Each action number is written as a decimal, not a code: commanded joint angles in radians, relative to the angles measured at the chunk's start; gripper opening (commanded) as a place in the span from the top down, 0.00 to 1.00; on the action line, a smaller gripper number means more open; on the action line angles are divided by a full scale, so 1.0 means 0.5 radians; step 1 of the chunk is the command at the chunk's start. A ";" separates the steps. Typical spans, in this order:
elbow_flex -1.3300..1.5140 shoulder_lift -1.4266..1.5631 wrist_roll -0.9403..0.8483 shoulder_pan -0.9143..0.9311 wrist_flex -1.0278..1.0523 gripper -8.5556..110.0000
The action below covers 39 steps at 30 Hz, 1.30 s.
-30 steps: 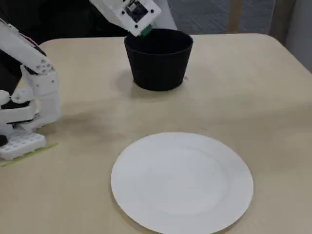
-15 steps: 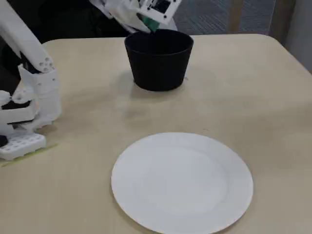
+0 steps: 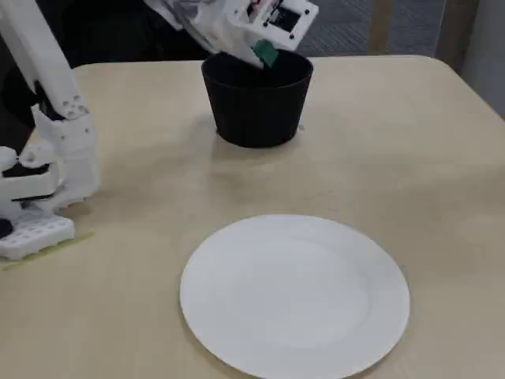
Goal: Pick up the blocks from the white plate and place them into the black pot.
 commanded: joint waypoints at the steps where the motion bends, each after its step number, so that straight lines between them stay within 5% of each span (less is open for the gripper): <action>1: -0.150 -0.015 -0.037 0.003 -0.025 0.95; 7: -0.193 -0.049 -0.043 0.009 0.000 0.94; 10: -0.193 -0.040 -0.110 0.012 0.061 0.68; 13: -0.193 -0.034 -0.117 0.015 0.074 0.60; 19: -0.199 -0.021 -0.117 0.037 0.074 0.69; 23: -0.239 0.028 -0.095 0.166 0.187 0.95; 32: 0.138 0.991 -0.077 1.273 0.509 0.95; 39: 0.902 1.755 0.236 1.117 0.420 0.95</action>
